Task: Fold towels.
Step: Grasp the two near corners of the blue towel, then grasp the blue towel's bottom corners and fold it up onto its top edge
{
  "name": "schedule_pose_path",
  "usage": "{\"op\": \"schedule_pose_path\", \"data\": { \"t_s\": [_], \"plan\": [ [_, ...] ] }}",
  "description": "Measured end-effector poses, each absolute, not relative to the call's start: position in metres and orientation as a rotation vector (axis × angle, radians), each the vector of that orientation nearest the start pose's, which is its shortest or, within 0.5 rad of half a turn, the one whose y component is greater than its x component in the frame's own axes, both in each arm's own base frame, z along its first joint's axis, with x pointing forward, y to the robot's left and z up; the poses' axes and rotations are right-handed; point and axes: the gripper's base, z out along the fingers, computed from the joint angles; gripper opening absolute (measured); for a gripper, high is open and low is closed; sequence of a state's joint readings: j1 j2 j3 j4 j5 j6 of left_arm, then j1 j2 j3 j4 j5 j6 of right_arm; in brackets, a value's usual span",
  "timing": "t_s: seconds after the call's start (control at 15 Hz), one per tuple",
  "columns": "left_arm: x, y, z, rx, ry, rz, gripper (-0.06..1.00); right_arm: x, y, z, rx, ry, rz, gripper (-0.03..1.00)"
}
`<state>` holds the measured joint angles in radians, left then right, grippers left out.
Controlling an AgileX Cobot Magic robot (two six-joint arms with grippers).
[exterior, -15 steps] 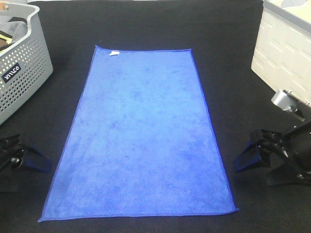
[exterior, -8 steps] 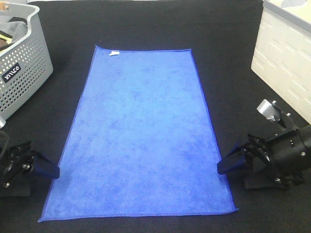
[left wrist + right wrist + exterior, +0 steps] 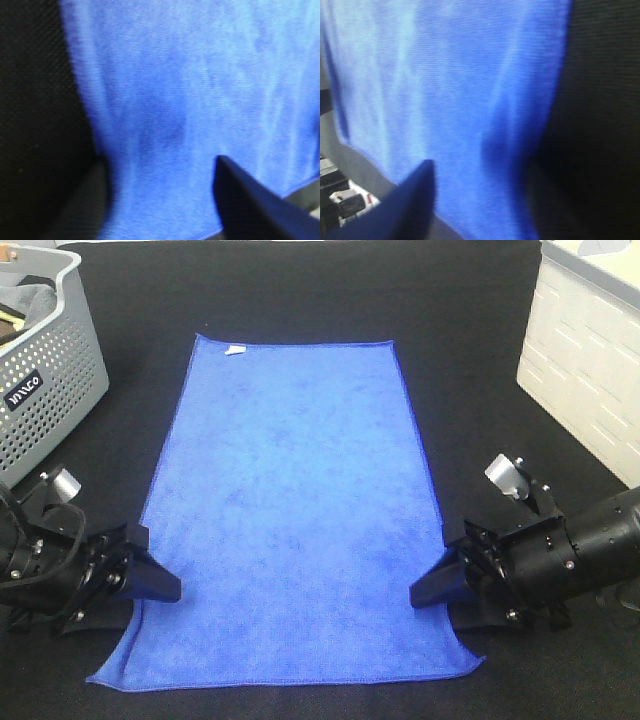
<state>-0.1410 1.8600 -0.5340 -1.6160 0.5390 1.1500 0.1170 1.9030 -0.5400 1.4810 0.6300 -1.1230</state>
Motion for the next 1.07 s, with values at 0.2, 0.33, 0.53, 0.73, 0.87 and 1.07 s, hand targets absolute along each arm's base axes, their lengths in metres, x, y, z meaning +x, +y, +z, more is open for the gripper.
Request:
{"op": "schedule_pose_path", "data": {
  "t_s": [0.2,0.33,0.53,0.73,0.87,1.07],
  "plan": [
    [0.238,-0.079,0.076,-0.356,2.829,-0.854,0.27,0.232,0.078,0.068,0.234,2.909,0.934,0.15],
    [0.238,-0.078,0.073,-0.38,2.848,-0.83,0.02,0.232,0.078,0.067,0.258,2.919,0.919,0.0],
    [0.233,-0.078,0.077,-0.371,2.893,-0.84,0.0,0.23,0.073,0.077,0.257,2.933,0.839,0.0],
    [0.225,-0.076,0.101,-0.31,2.894,-0.812,0.0,0.218,0.069,0.094,0.256,2.943,0.777,0.0],
    [0.206,-0.073,0.108,-0.304,2.916,-0.796,0.0,0.204,0.067,0.101,0.238,2.951,0.78,0.0],
    [0.181,-0.071,0.113,-0.293,2.94,-0.821,0.0,0.179,0.068,0.107,0.232,2.969,0.841,0.0]
  ]
}}
